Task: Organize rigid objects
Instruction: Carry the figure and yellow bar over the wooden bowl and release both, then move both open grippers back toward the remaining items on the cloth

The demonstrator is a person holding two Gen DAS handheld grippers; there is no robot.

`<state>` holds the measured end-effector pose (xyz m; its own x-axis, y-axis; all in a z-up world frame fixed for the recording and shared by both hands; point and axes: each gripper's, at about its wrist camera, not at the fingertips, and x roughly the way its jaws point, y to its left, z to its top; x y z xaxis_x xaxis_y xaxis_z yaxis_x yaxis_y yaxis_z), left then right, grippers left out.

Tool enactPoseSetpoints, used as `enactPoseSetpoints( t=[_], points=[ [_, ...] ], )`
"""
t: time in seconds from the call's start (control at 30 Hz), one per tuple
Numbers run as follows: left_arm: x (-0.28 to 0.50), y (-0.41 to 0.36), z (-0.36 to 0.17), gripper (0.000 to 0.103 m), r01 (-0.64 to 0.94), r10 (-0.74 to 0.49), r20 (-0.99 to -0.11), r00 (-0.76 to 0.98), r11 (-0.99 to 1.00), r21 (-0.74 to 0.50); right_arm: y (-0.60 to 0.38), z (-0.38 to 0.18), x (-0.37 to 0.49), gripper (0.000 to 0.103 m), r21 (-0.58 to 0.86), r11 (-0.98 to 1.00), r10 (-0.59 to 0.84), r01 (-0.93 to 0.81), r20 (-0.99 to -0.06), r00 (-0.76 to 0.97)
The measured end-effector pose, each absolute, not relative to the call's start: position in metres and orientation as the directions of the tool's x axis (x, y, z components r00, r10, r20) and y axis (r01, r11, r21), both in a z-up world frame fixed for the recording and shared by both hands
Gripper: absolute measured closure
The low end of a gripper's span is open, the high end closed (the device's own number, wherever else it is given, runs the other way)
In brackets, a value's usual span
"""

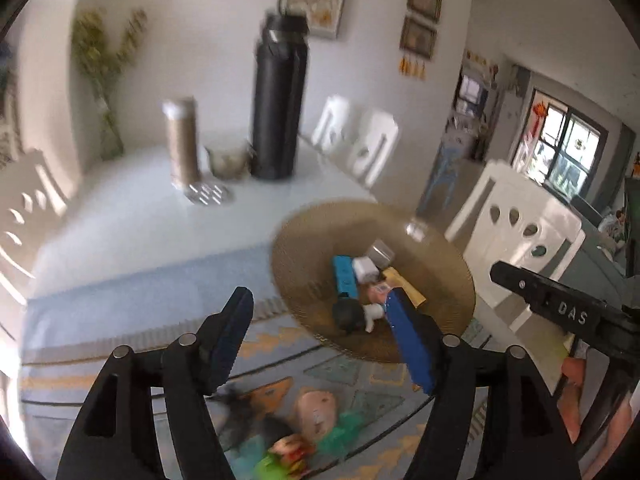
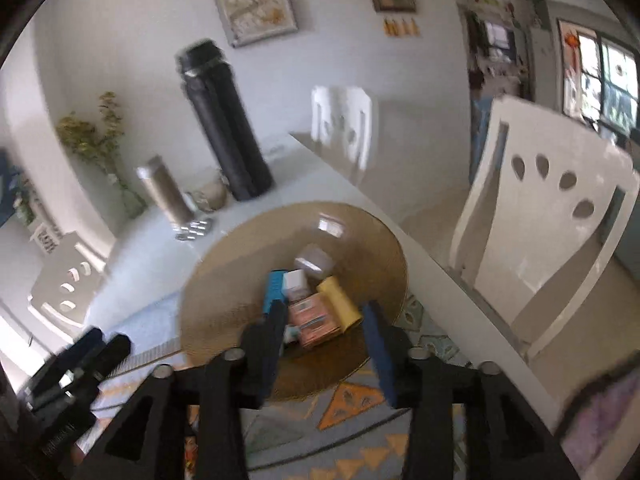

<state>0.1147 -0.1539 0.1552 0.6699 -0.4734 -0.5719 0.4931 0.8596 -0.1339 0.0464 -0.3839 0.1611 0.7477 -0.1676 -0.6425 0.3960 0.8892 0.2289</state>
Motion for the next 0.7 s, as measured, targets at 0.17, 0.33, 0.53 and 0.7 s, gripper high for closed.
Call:
enactPoseSetpoints(
  t=[0.17,0.33,0.53,0.7],
  points=[
    [0.065,-0.088,0.180,0.034,0.432,-0.446,-0.519,0.730,0.888,-0.155,-0.337,0.185,0.003,0.036,0.221,0.932,-0.117,0.288,-0.569,0.814],
    [0.016,-0.029,0.141,0.027,0.287,-0.309,-0.554,0.773,0.949,-0.129,-0.276,0.160,-0.029,0.014,0.199,0.973,0.024,0.113,-0.579,0.815],
    [-0.008,0.008,0.046,0.027,0.118,-0.124,-0.664,0.737,0.992,-0.054,-0.221,0.072,-0.048,0.014,0.022,0.999,-0.019,0.041,-0.609,0.793],
    [-0.021,0.023,0.030,0.027,0.083,-0.117,-0.644,0.756,0.993,-0.083,-0.222,0.047,-0.053,0.014,0.015,0.999,-0.014,0.029,-0.613,0.790]
  ],
)
